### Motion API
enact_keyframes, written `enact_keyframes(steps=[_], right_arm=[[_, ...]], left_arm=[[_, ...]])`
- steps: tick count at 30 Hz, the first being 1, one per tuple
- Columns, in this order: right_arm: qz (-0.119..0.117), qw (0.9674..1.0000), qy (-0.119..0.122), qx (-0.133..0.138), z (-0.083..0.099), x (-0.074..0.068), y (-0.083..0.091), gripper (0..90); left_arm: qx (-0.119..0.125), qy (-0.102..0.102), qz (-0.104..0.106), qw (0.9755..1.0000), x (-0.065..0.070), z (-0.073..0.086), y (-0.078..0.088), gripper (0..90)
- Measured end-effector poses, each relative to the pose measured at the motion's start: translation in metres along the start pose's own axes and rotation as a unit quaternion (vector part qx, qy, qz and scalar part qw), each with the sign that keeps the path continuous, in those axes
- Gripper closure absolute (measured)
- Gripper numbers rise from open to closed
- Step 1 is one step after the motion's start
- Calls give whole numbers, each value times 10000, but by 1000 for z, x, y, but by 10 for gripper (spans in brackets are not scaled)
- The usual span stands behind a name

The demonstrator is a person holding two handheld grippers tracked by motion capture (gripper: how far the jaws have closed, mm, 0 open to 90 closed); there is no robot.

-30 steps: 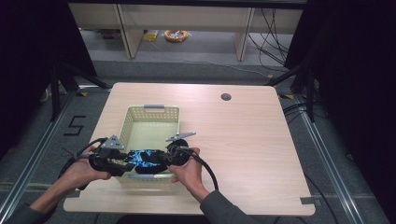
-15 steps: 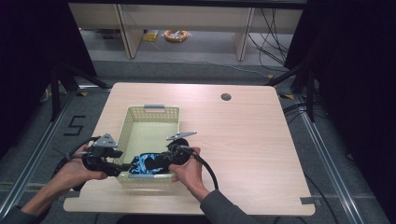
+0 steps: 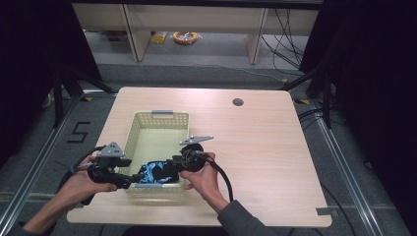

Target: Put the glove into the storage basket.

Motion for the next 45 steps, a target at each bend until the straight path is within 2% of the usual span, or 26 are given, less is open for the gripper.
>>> enact_keyframes(steps=[1, 3, 6, 9, 14, 17, 18, 19, 20, 21, 23, 24, 27, 28, 29, 30, 31, 32, 34, 35, 37, 38, 40, 43, 44, 45], right_arm=[[66, 10000, 66, -6, -1, 1, 4, 671], [-49, 9999, 86, 50, -3, -1, 9, 649], [-67, 9997, 163, 168, -5, 2, 21, 615], [-13, 9994, 250, 228, -5, 4, 32, 583], [75, 9987, 379, 331, -2, 8, 51, 552], [124, 9983, 455, 350, 2, 11, 61, 528], [107, 9977, 564, 358, 2, 12, 64, 520], [114, 9984, 426, 361, 3, 11, 66, 514], [157, 9978, 501, 395, 4, 13, 69, 506], [144, 9979, 481, 416, 5, 12, 72, 500], [163, 9979, 480, 414, 7, 10, 76, 491], [183, 9966, 672, 448, 7, 12, 78, 479], [192, 9967, 636, 470, 9, 10, 85, 465], [263, 9955, 772, 476, 9, 12, 88, 457], [235, 9963, 667, 492, 10, 10, 90, 453], [203, 9949, 814, 565, 10, 11, 92, 444], [215, 9962, 636, 555, 11, 9, 94, 441], [226, 9959, 661, 582, 12, 10, 95, 435], [222, 9947, 854, 525, 14, 12, 98, 426], [331, 9949, 821, 483, 17, 11, 101, 418], [323, 9945, 882, 474, 20, 9, 103, 407], [307, 9927, 1053, 495, 20, 10, 103, 402], [354, 9941, 915, 453, 24, 8, 106, 396], [364, 9929, 1026, 474, 26, 9, 108, 384], [341, 9935, 968, 485, 28, 9, 109, 380], [406, 9938, 934, 455, 29, 10, 110, 378]], left_arm=[[49, 91, 21, 9999, 3, 0, 0, 297], [182, 183, 88, 9996, 9, -2, 1, 291], [453, 228, 155, 9986, 19, -7, -1, 275], [511, 189, 231, 9983, 28, -8, -1, 263], [798, 400, 394, 9952, 43, -11, -6, 255], [878, 384, 437, 9944, 50, -11, -9, 252], [837, 344, 455, 9949, 51, -11, -9, 252], [850, 334, 443, 9948, 53, -10, -11, 249], [794, 240, 409, 9957, 52, -9, -11, 247], [934, 370, 386, 9942, 55, -10, -12, 245], [894, 221, 394, 9950, 56, -8, -12, 243], [991, 350, 419, 9936, 59, -9, -13, 243], [999, 364, 496, 9931, 62, -8, -14, 241], [1011, 364, 514, 9929, 63, -7, -15, 240], [1034, 360, 558, 9924, 64, -7, -16, 239], [1024, 369, 528, 9927, 64, -6, -16, 238], [1073, 402, 537, 9920, 66, -7, -17, 236], [1079, 379, 559, 9919, 66, -7, -17, 230], [1091, 363, 603, 9915, 66, -7, -19, 229], [1110, 353, 597, 9914, 65, -7, -20, 227], [1107, 382, 597, 9913, 65, -6, -22, 223], [1141, 452, 601, 9906, 66, -6, -23, 221], [1126, 455, 673, 9903, 67, -6, -24, 218], [1144, 430, 738, 9898, 71, -5, -26, 203], [1079, 385, 706, 9909, 71, -4, -26, 200], [1193, 409, 774, 9890, 73, -4, -28, 199]])
Point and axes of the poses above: each handheld gripper's, and its own axes: y roughly backward along the jaws, z roughly out of its underside, x roughly to its right, the point moved 8 cm from there along -y, roughly forward along the jaws, and after that the axes turned 9 degrees about y, right-handed, at the moved point
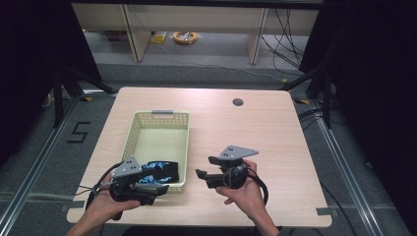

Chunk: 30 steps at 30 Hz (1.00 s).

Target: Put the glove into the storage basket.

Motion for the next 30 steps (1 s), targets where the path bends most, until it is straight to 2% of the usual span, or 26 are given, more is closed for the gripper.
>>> enact_keyframes(steps=[1, 2, 3, 5, 7, 8, 9, 10, 11, 12, 13, 14, 15, 16, 17, 18, 19, 21, 22, 23, 24, 25, 27, 28, 29, 30], right_arm=[[-19, 9999, 141, 86, 0, 2, 0, 373], [-48, 10000, 21, 35, 2, 1, 2, 369], [29, 10000, 26, 34, 3, 1, 3, 357], [53, 9999, -99, 65, 5, 3, 6, 334], [63, 9999, -85, 106, 7, 4, 7, 326], [154, 9998, -23, 121, 9, 6, 10, 303], [122, 9997, -182, 144, 10, 5, 10, 290], [173, 9996, -203, 60, 13, 5, 11, 279], [154, 9997, -202, 35, 14, 5, 12, 261], [142, 9998, -128, 94, 14, 6, 11, 250], [198, 9997, -119, 98, 16, 8, 13, 249], [181, 9995, -212, 129, 17, 7, 13, 248], [232, 9997, -46, 83, 20, 10, 15, 245], [182, 9995, -254, 35, 22, 6, 16, 244], [242, 9996, -136, 59, 24, 8, 16, 245], [172, 9996, -227, 33, 27, 7, 16, 245], [131, 9997, -191, 104, 28, 7, 15, 246], [184, 9996, -185, 45, 33, 9, 18, 247], [151, 9993, -334, 47, 35, 6, 19, 247], [221, 9994, -248, 31, 37, 9, 21, 247], [138, 9994, -325, 42, 39, 7, 21, 247], [183, 9995, -260, 52, 40, 10, 22, 247], [170, 9992, -357, 87, 43, 9, 24, 247], [148, 9994, -310, 89, 44, 10, 24, 247], [183, 9989, -425, 79, 46, 8, 25, 241], [202, 9990, -405, 44, 48, 9, 26, 235]], left_arm=[[-44, -28, 21, 10000, 1, 1, 0, 196], [-85, -27, 1, 10000, 1, 2, 0, 193], [-1, 11, 16, 10000, 3, 1, -1, 191], [10, 12, 121, 9999, 5, 3, -3, 177], [-15, 13, 166, 9999, 8, 6, -5, 170], [-9, 5, 134, 9999, 10, 6, -5, 167], [93, -22, 185, 9998, 12, 6, -7, 162], [66, -116, 125, 9998, 13, 7, -6, 162], [125, -94, 191, 9997, 15, 7, -8, 162], [80, -123, 191, 9997, 18, 9, -8, 161], [27, -156, 225, 9996, 19, 10, -8, 157], [60, -141, 255, 9996, 22, 12, -9, 157], [65, -109, 254, 9996, 24, 14, -10, 157], [13, -84, 264, 9996, 25, 17, -11, 157], [-16, -97, 273, 9996, 26, 18, -12, 157], [-8, -158, 282, 9995, 27, 19, -13, 157], [-21, -150, 317, 9994, 28, 20, -14, 157], [-36, -141, 293, 9995, 29, 22, -14, 157], [-30, -148, 285, 9995, 29, 22, -14, 158], [19, -136, 270, 9995, 29, 23, -15, 157], [-48, -175, 285, 9994, 28, 23, -14, 158], [-60, -161, 278, 9995, 29, 24, -14, 158], [-45, -132, 305, 9994, 30, 25, -14, 158], [-51, -137, 315, 9994, 31, 26, -13, 158], [1, -79, 324, 9994, 32, 27, -13, 158], [-21, -114, 308, 9995, 32, 28, -12, 158]])
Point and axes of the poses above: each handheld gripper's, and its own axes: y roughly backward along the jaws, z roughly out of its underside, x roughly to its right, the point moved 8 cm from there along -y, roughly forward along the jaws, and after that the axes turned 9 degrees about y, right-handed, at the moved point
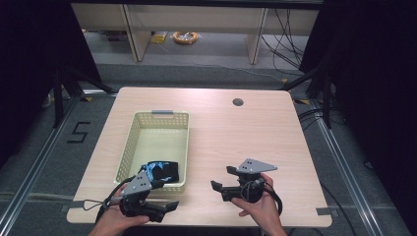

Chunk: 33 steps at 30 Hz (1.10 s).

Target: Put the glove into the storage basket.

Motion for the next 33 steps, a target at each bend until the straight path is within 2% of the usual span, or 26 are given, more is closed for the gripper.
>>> enact_keyframes(steps=[1, 2, 4, 5, 6, 7, 8, 9, 10, 12, 13, 15, 17, 19, 20, 22, 23, 24, 25, 26, 27, 28, 29, 30, 31, 33], right_arm=[[-58, 10000, 31, 61, 1, 0, -2, 228], [-49, 10000, -52, 4, 3, -2, -1, 227], [-62, 9999, -112, -24, 7, -3, -1, 207], [-74, 10000, -62, -20, 8, -2, -2, 199], [-44, 9999, -128, -82, 10, -3, -1, 197], [-109, 9999, -32, 6, 11, -2, -2, 188], [-100, 9999, 53, 13, 11, -2, -3, 178], [-98, 10000, -13, -10, 13, -2, -2, 175], [-82, 10000, -7, -36, 15, -3, -1, 175], [-125, 9999, 3, -15, 17, -4, -1, 175], [-157, 9998, -78, -8, 18, -6, 0, 175], [-181, 9998, 23, -1, 20, -6, 0, 175], [-210, 9997, -149, -40, 24, -11, 3, 175], [-174, 9998, -31, -84, 26, -10, 4, 175], [-184, 9998, -82, -90, 29, -11, 5, 175], [-236, 9997, 9, -66, 32, -11, 5, 175], [-219, 9997, -86, -104, 35, -13, 6, 179], [-197, 9997, 62, -125, 37, -11, 6, 185], [-147, 9996, 127, -194, 40, -11, 7, 184], [-158, 9996, 123, -187, 42, -12, 7, 184], [-87, 9994, 89, -320, 47, -14, 9, 183], [-39, 9993, 205, -322, 49, -12, 9, 183], [-107, 9993, 211, -297, 50, -14, 8, 183], [-44, 9992, 202, -356, 52, -14, 10, 182], [-179, 9989, 237, -357, 54, -16, 10, 182], [-34, 9989, 210, -423, 60, -16, 12, 182]], left_arm=[[-5, -88, -34, 10000, 0, 1, 1, 158], [-31, -125, -7, 9999, 0, 3, 1, 158], [-70, -108, -12, 9999, 2, 6, 1, 158], [-100, -151, 19, 9998, 2, 8, 1, 158], [-107, -44, 32, 9999, 4, 11, 0, 157], [-56, -56, 40, 10000, 5, 12, -1, 157], [-148, -85, 45, 9998, 4, 14, 0, 157], [-94, -89, 93, 9999, 5, 15, -1, 156], [-164, -168, 89, 9997, 4, 17, 0, 156], [-111, -160, 104, 9998, 5, 19, -1, 156], [-158, -73, 75, 9998, 6, 21, 0, 156], [-157, -129, 94, 9997, 6, 24, 0, 156], [-132, -113, 113, 9998, 8, 26, 0, 156], [-230, -113, 106, 9996, 8, 30, 0, 155], [-273, -268, 85, 9992, 6, 31, 1, 155], [-235, -220, 95, 9994, 7, 33, -1, 155], [-306, -254, 54, 9992, 5, 35, -1, 155], [-314, -172, 51, 9993, 6, 38, -2, 155], [-284, -180, 29, 9994, 6, 40, -3, 155], [-361, -294, 47, 9989, 5, 42, -3, 155], [-364, -212, 25, 9991, 6, 45, -4, 155], [-412, -359, -8, 9985, 5, 46, -4, 155], [-363, -304, -38, 9989, 6, 47, -5, 155], [-482, -325, -1, 9983, 7, 49, -3, 155], [-401, -419, -29, 9983, 6, 49, -4, 155], [-353, -270, -24, 9990, 8, 53, -6, 155]])
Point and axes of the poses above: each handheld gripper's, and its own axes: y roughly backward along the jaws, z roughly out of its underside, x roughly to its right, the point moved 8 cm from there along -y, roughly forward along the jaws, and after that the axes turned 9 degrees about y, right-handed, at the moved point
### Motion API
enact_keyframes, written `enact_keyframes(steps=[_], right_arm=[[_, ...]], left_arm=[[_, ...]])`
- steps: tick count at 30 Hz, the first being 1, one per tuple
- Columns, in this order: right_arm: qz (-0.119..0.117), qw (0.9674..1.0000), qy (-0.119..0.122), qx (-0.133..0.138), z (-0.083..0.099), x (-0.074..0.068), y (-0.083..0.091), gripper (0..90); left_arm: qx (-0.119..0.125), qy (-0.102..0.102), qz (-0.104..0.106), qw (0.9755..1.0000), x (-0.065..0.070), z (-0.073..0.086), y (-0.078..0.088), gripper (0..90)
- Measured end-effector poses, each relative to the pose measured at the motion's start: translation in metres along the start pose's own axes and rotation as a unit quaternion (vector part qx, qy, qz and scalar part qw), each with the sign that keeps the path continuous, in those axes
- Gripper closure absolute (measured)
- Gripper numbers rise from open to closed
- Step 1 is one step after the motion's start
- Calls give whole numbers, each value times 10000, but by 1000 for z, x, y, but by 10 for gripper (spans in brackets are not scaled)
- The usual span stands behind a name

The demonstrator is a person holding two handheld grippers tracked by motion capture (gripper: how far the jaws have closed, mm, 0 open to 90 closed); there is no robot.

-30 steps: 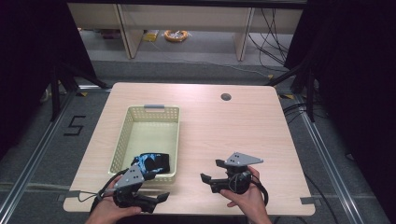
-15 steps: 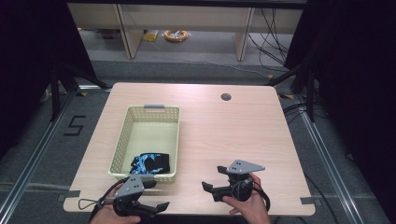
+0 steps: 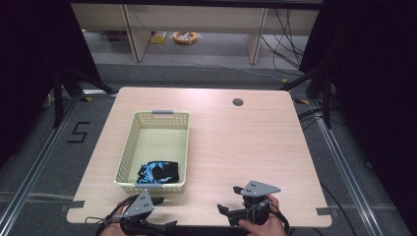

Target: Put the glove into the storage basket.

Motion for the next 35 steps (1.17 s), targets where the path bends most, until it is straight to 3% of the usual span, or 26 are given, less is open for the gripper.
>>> enact_keyframes(steps=[1, 2, 3, 4, 5, 7, 9, 12, 13, 14, 15, 17, 18, 19, 21, 22, 24, 26, 27, 29, 31, 32, 33, 34, 35], right_arm=[[-30, 10000, 9, -60, 3, -1, 1, 182], [12, 10000, 13, -96, 5, -1, 1, 182], [-35, 9998, -144, -165, 8, -5, 2, 182], [-6, 9999, 12, -137, 10, -3, 2, 182], [-11, 9999, -9, -101, 11, -4, 1, 182], [-12, 9998, 23, -186, 16, -5, 3, 183], [13, 9994, 18, -357, 23, -5, 4, 185], [-64, 9991, 85, -409, 29, -7, 6, 186], [1, 9993, 67, -358, 30, -7, 7, 186], [19, 9993, 22, -372, 30, -8, 9, 186], [-14, 9994, 127, -321, 30, -7, 9, 186], [106, 9994, 116, -320, 31, -7, 11, 186], [84, 9993, 142, -346, 32, -8, 11, 186], [44, 9992, 151, -365, 33, -9, 11, 186], [54, 9990, 176, -406, 33, -9, 10, 187], [10, 9990, 160, -406, 33, -10, 10, 189], [43, 9991, 159, -382, 32, -11, 9, 189], [42, 9990, 148, -426, 33, -11, 9, 189], [29, 9989, 152, -449, 34, -11, 9, 189], [28, 9988, 202, -450, 34, -10, 9, 189], [1, 9987, 192, -475, 34, -11, 9, 188], [1, 9988, 195, -453, 33, -11, 9, 189], [72, 9988, 230, -424, 33, -9, 9, 189], [-34, 9989, 188, -429, 33, -9, 9, 189], [32, 9988, 190, -443, 34, -8, 9, 189]], left_arm=[[-78, -140, 25, 9999, -2, 2, 1, 155], [-101, -60, -7, 9999, -1, 4, 0, 155], [-148, -163, -2, 9998, -2, 6, 0, 155], [-140, -71, -14, 9999, -1, 8, -1, 156], [-238, -119, -60, 9996, -2, 11, -1, 155], [-206, -144, -8, 9997, -1, 12, -1, 156], [-272, 2, -6, 9996, 1, 16, -1, 156], [-287, -243, -52, 9993, 2, 19, -1, 156], [-294, -111, -83, 9995, 4, 21, -2, 156], [-295, -210, -54, 9993, 3, 21, -2, 156], [-395, -313, -29, 9987, 2, 23, 0, 156], [-369, -318, -70, 9988, 2, 23, 0, 156], [-256, -164, -25, 9995, 5, 22, -2, 156], [-388, -330, -58, 9987, 2, 23, 0, 156], [-373, -316, -67, 9988, 1, 23, 0, 156], [-289, -139, -42, 9995, 4, 22, -1, 156], [-250, -30, -67, 9997, 4, 22, -2, 156], [-310, -226, -94, 9992, 1, 22, -1, 156], [-323, -104, -101, 9994, 1, 23, -2, 156], [-385, -235, -84, 9989, 0, 23, -1, 156], [-337, -44, -121, 9993, 0, 24, -2, 156], [-349, -209, -135, 9991, -3, 23, -1, 156], [-360, -167, -161, 9991, -3, 23, -1, 156], [-266, 0, -159, 9995, -2, 22, -2, 155], [-350, -119, -191, 9991, -5, 23, 0, 156]])
Point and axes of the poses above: each handheld gripper's, and its own axes: y roughly backward along the jaws, z roughly out of its underside, x roughly to its right, the point moved 8 cm from there along -y, roughly forward along the jaws, and after that the axes turned 9 degrees about y, right-handed, at the moved point
